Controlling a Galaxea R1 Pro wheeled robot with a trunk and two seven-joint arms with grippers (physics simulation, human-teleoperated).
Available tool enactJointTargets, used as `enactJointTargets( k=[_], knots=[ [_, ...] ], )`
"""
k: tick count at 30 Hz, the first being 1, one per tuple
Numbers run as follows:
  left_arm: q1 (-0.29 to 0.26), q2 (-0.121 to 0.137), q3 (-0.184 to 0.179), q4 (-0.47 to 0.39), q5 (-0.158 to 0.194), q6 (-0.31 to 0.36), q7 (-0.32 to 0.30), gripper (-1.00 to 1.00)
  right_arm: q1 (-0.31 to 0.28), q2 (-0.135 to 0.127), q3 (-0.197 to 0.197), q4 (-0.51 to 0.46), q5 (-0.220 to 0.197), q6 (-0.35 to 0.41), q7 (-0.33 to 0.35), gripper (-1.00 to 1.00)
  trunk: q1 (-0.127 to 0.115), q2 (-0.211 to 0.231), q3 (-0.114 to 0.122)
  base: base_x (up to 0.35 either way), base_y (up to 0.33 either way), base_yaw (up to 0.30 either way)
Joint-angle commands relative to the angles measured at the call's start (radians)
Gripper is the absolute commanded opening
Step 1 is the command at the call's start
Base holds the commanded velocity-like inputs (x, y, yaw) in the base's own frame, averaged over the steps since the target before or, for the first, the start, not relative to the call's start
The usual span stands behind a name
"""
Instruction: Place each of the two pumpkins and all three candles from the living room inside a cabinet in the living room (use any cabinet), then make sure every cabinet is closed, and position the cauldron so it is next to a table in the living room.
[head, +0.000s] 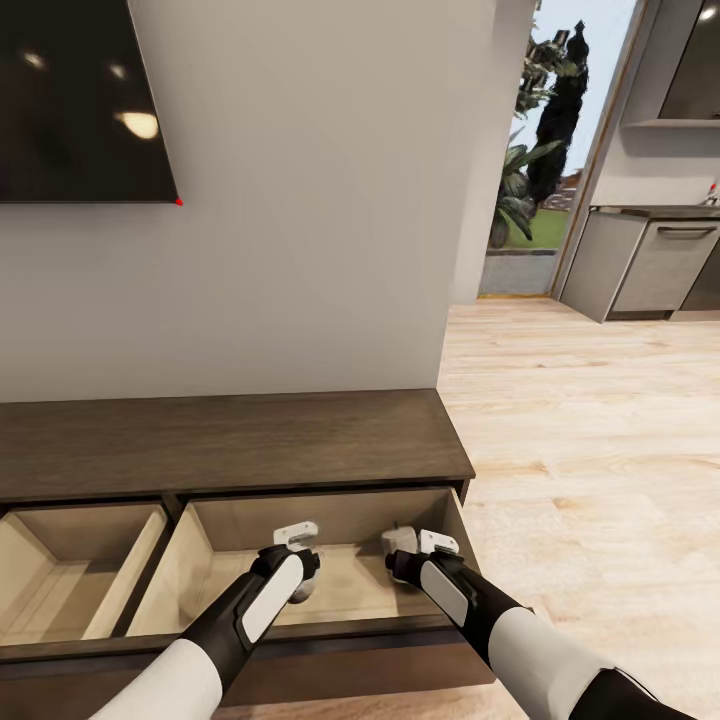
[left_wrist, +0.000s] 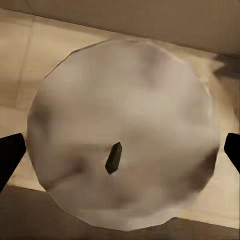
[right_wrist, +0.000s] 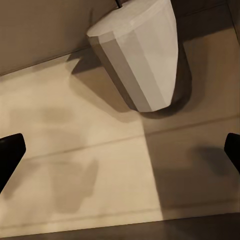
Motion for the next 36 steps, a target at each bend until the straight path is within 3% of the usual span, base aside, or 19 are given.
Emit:
enactJointTargets(
  k=[1, 5, 15, 36],
  knots=[
    [-0.001, 0.000, -0.003, -0.002, 0.011, 0.000, 0.028, 1.00, -0.001, -0.001, 0.008, -0.002, -0.008, 0.002, -0.008, 1.00, 0.000, 0.000, -0.001, 0.000, 0.000, 0.000],
    [-0.001, 0.000, -0.003, -0.003, 0.017, -0.001, 0.056, 1.00, -0.001, -0.001, 0.008, -0.002, -0.008, 0.002, -0.008, 1.00, 0.000, 0.000, -0.001, 0.000, 0.000, 0.000],
    [-0.001, 0.000, -0.006, -0.005, 0.019, 0.000, 0.058, 1.00, -0.001, -0.001, 0.008, -0.002, -0.008, 0.002, -0.008, 1.00, -0.001, 0.000, 0.007, 0.000, 0.000, 0.000],
    [-0.001, -0.001, -0.007, -0.005, 0.022, 0.001, 0.057, 1.00, -0.001, -0.001, 0.008, -0.002, -0.008, 0.002, -0.008, 1.00, -0.080, 0.144, 0.073, 0.000, 0.000, 0.000]
  ],
)
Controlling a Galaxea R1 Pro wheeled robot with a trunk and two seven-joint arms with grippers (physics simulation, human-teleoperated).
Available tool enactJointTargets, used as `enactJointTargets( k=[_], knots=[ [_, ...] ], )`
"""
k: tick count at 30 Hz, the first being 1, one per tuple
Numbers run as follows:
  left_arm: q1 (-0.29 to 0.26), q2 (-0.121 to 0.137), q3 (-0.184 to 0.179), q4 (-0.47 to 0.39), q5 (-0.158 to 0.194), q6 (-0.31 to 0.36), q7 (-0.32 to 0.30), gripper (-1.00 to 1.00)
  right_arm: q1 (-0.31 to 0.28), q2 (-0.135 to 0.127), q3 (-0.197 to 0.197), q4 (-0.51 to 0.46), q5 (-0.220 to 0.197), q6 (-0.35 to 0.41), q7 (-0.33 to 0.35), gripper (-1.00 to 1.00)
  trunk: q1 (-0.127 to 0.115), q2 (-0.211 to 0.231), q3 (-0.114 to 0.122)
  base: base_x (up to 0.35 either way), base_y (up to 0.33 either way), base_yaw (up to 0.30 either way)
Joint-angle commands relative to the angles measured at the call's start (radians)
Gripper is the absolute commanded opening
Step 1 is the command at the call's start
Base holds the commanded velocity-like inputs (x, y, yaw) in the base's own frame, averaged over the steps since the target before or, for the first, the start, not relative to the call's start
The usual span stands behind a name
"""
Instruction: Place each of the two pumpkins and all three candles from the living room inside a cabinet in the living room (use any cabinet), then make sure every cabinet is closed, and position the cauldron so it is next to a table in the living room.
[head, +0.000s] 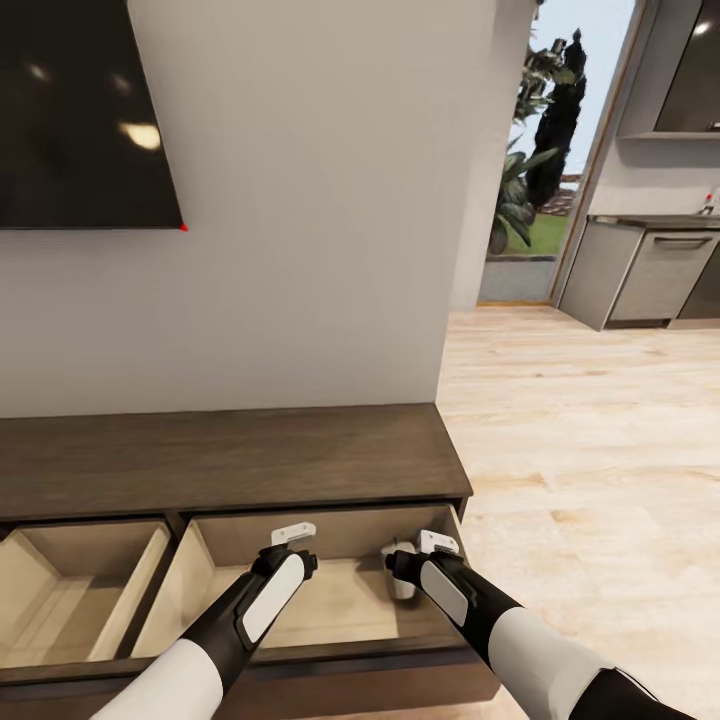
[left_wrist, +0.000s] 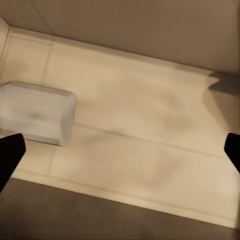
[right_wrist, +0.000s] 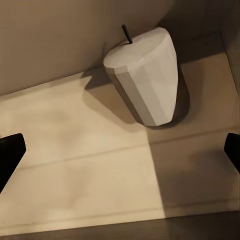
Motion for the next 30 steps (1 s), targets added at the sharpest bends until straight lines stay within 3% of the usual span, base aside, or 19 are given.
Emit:
enactJointTargets(
  k=[1, 10, 17, 22, 30],
  knots=[
    [-0.001, 0.000, -0.003, -0.001, 0.007, 0.002, 0.008, 1.00, -0.001, -0.001, 0.008, -0.002, -0.008, 0.002, -0.008, 1.00, -0.004, 0.007, 0.002, 0.000, 0.000, 0.000],
    [-0.001, 0.001, 0.005, -0.024, 0.014, 0.008, 0.008, 1.00, -0.001, -0.001, 0.008, -0.002, -0.008, 0.002, -0.008, 1.00, -0.039, 0.070, 0.030, 0.000, 0.000, 0.000],
    [-0.001, 0.003, 0.009, -0.047, 0.074, 0.020, 0.013, 1.00, -0.001, -0.001, 0.008, -0.002, -0.008, 0.002, -0.008, 1.00, -0.065, 0.119, 0.052, 0.000, 0.000, 0.000],
    [-0.002, 0.006, 0.010, -0.075, 0.094, 0.088, 0.018, 1.00, -0.001, -0.001, 0.008, -0.003, -0.011, 0.011, -0.009, 1.00, -0.085, 0.154, 0.068, 0.000, 0.000, 0.000],
    [-0.002, 0.007, 0.067, -0.085, 0.109, 0.106, 0.019, 1.00, -0.001, -0.001, 0.008, -0.003, -0.017, 0.017, -0.010, 1.00, -0.115, 0.210, 0.093, -0.111, 0.011, 0.000]
  ],
)
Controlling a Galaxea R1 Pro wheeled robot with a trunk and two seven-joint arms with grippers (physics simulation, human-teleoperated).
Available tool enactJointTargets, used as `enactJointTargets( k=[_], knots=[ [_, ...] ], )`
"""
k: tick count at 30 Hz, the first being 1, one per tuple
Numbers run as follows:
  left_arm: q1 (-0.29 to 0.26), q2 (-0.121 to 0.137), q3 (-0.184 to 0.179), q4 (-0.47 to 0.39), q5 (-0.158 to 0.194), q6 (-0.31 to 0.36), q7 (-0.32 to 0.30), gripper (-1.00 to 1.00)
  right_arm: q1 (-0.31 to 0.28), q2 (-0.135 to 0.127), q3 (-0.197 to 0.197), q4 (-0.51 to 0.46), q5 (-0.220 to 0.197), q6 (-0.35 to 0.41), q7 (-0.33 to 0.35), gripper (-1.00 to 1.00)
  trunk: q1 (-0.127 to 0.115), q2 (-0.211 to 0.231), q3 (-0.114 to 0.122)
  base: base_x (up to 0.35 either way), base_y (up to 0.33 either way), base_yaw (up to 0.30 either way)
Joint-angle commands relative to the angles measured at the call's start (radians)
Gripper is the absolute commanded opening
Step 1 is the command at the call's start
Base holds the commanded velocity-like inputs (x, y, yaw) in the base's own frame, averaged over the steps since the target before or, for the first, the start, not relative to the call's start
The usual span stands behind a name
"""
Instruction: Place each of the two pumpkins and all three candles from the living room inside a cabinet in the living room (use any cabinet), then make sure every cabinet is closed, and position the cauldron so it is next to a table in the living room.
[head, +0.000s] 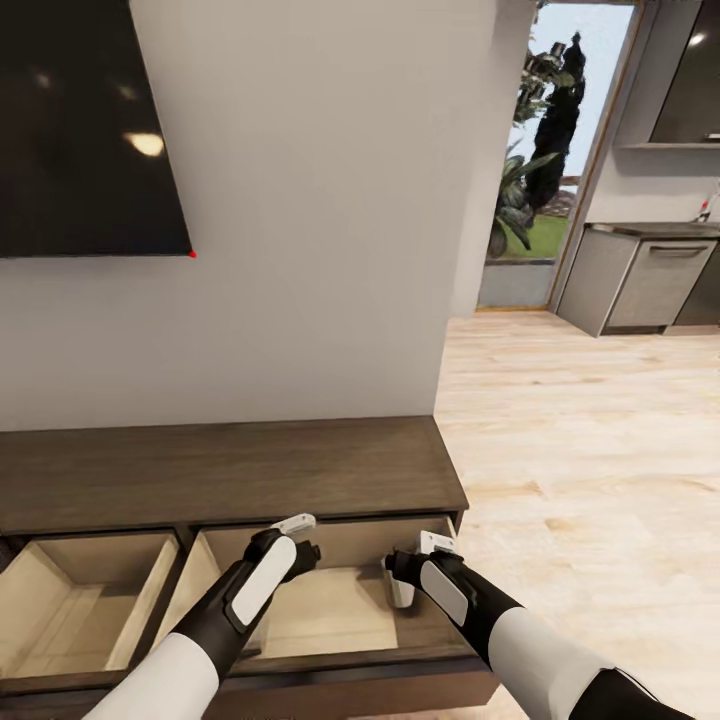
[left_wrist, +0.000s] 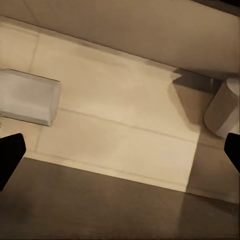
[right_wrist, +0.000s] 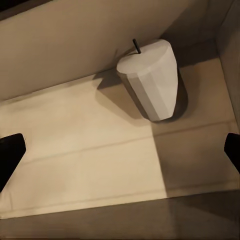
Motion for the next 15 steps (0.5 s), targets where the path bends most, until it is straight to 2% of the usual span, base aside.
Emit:
enactJointTargets(
  k=[1, 4, 10, 15],
  knots=[
    [-0.001, 0.001, -0.001, -0.001, 0.008, 0.001, 0.009, 1.00, -0.001, -0.001, 0.008, -0.002, -0.008, 0.002, -0.008, 1.00, -0.004, 0.007, 0.002, -0.047, 0.006, 0.000],
    [-0.001, 0.003, 0.002, -0.002, 0.009, 0.002, 0.009, 1.00, -0.001, -0.001, 0.008, -0.004, -0.008, 0.002, -0.008, 1.00, -0.016, 0.028, 0.012, -0.032, 0.006, 0.000],
    [-0.001, 0.005, 0.003, -0.003, 0.009, 0.007, 0.010, 1.00, -0.001, -0.001, 0.008, -0.014, -0.006, -0.002, -0.007, 1.00, -0.039, 0.070, 0.030, -0.138, 0.065, 0.000],
    [-0.001, 0.006, 0.005, -0.006, 0.009, 0.009, 0.010, 1.00, -0.001, -0.002, 0.008, -0.016, -0.007, 0.000, -0.007, 1.00, -0.058, 0.105, 0.046, -0.015, 0.007, 0.000]
  ],
)
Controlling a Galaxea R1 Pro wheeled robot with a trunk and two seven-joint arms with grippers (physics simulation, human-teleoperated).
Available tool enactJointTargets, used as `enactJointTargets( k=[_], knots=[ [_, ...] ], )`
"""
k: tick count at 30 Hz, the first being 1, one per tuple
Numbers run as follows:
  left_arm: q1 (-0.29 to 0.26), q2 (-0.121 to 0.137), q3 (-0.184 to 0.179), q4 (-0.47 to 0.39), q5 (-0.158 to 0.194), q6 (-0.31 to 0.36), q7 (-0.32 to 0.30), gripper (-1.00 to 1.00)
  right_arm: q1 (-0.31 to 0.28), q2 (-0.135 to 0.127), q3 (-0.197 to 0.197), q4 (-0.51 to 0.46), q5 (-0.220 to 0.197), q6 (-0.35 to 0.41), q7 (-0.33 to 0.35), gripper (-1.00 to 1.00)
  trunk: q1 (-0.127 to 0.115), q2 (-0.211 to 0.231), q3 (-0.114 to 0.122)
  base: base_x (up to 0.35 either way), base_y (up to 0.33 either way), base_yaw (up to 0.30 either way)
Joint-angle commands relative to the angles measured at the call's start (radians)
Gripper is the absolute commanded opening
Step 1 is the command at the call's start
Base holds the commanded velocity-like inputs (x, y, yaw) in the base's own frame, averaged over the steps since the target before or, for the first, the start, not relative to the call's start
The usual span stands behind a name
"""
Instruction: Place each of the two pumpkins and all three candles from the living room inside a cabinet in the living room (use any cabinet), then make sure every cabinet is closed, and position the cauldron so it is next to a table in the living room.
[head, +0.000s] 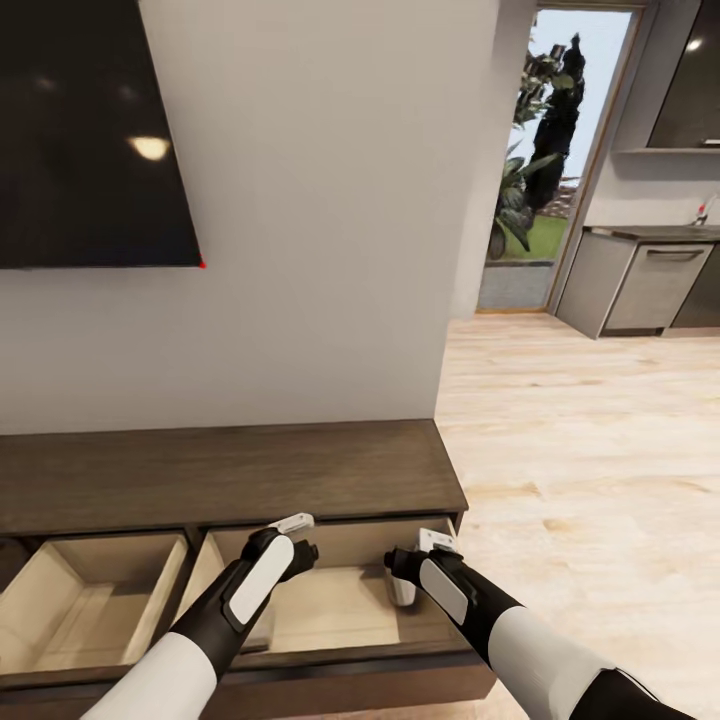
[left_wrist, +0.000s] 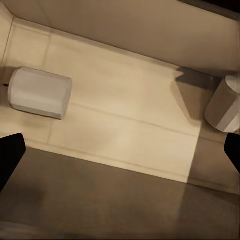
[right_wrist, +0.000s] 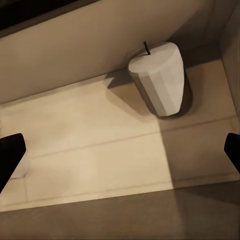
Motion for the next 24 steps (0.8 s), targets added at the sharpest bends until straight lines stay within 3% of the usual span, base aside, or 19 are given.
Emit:
enactJointTargets(
  k=[1, 18, 24],
  knots=[
    [-0.001, 0.001, -0.002, -0.001, 0.008, 0.002, 0.009, 1.00, -0.001, -0.001, 0.008, -0.002, -0.008, 0.002, -0.008, 1.00, -0.004, 0.007, 0.002, -0.003, 0.002, 0.000],
    [-0.001, 0.003, 0.001, -0.001, 0.009, 0.028, 0.009, 1.00, -0.001, -0.001, 0.008, -0.002, -0.008, -0.008, -0.008, 1.00, -0.069, 0.126, 0.056, -0.025, 0.014, 0.000],
    [-0.001, 0.003, 0.027, -0.001, 0.010, 0.029, 0.008, 1.00, -0.001, -0.001, 0.008, -0.002, -0.008, -0.008, -0.008, 1.00, -0.092, 0.168, 0.074, 0.000, 0.000, 0.000]
  ],
)
